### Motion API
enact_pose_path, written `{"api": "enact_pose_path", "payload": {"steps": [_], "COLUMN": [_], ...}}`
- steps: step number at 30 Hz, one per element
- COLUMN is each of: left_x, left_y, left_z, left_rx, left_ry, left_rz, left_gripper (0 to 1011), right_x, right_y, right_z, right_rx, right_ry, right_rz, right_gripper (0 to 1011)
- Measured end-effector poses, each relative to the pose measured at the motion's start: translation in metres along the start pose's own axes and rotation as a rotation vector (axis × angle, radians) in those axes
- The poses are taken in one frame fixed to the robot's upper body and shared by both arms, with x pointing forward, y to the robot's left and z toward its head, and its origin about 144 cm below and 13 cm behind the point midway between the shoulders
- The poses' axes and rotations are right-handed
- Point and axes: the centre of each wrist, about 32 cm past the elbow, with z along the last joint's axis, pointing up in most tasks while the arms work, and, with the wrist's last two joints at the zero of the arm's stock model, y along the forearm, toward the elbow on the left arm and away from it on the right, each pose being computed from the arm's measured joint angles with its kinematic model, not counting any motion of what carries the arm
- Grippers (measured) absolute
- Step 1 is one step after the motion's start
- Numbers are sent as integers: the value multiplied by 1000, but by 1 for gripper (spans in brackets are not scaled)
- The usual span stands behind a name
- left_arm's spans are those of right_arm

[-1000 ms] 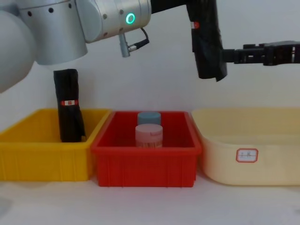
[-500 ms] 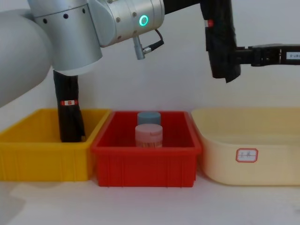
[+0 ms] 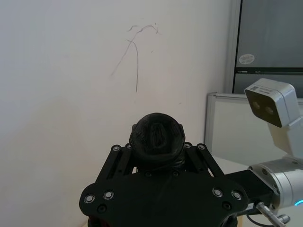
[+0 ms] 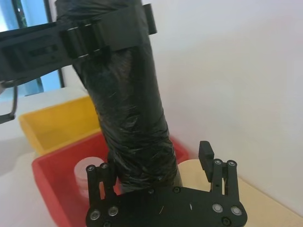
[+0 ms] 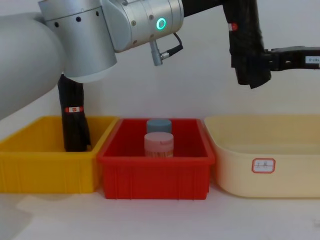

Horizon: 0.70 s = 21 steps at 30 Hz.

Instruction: Pick up the garbage bag with the one hand and transfer it to the other hand.

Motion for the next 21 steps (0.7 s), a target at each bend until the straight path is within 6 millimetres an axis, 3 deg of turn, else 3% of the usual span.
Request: {"api": "enact_pose_path", "payload": {"steps": [7, 16, 21], "left_x": [-2, -3, -3], "left_y": [-2, -3, -4], "left_z": [-2, -3, -3], "left_rx": [6, 10, 12], "left_ry": [0, 1, 1], "left_rz": [2, 5, 6], "left_gripper": [370, 370, 370], "right_x": [2, 4, 5], "right_y": [1, 2, 3], "right_z": [0, 0, 0], "right_rx": [2, 5, 5], "right_ry": [-11, -20, -21], "right_rz": [-24, -41, -47], "right_gripper": [938, 702, 694]}}
